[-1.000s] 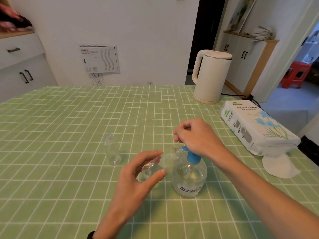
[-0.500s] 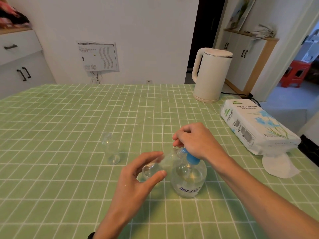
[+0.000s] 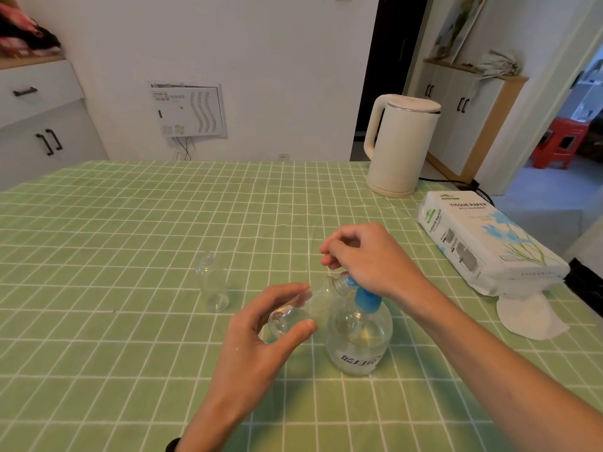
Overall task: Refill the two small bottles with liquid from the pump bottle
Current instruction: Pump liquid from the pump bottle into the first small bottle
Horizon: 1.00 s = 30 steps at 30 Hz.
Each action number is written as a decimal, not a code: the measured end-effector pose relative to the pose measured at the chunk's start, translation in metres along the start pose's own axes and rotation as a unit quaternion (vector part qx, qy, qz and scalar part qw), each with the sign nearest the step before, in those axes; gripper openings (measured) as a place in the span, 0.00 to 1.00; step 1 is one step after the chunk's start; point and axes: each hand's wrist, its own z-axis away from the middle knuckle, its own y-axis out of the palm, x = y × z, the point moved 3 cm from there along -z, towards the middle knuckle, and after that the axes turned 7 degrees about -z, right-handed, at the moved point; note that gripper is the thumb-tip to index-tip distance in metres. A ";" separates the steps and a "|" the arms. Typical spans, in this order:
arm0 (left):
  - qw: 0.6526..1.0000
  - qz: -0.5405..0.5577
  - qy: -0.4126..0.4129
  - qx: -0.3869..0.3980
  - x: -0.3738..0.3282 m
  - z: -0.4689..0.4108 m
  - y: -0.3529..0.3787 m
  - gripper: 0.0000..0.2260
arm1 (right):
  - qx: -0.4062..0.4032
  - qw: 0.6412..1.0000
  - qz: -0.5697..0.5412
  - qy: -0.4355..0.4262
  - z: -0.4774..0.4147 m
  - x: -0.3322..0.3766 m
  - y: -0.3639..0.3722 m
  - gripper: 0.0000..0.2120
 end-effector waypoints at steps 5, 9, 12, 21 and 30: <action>1.000 -0.010 -0.004 0.004 0.005 0.002 0.002 0.17 | 0.004 0.999 -0.010 0.033 0.000 -0.011 0.001 0.16; 1.000 -0.016 -0.007 0.008 0.006 0.003 0.003 0.17 | 0.006 0.999 -0.016 0.047 0.001 -0.017 0.003 0.15; 1.000 -0.016 -0.005 0.009 0.005 0.003 0.003 0.17 | 0.004 0.999 -0.007 0.045 0.002 -0.015 0.002 0.15; 1.000 -0.008 0.007 0.001 -0.001 0.000 -0.001 0.17 | -0.011 0.999 0.021 0.021 0.003 0.000 -0.004 0.12; 1.000 -0.011 -0.001 0.006 0.005 0.002 0.003 0.17 | -0.014 0.999 -0.015 0.048 0.003 -0.015 0.002 0.16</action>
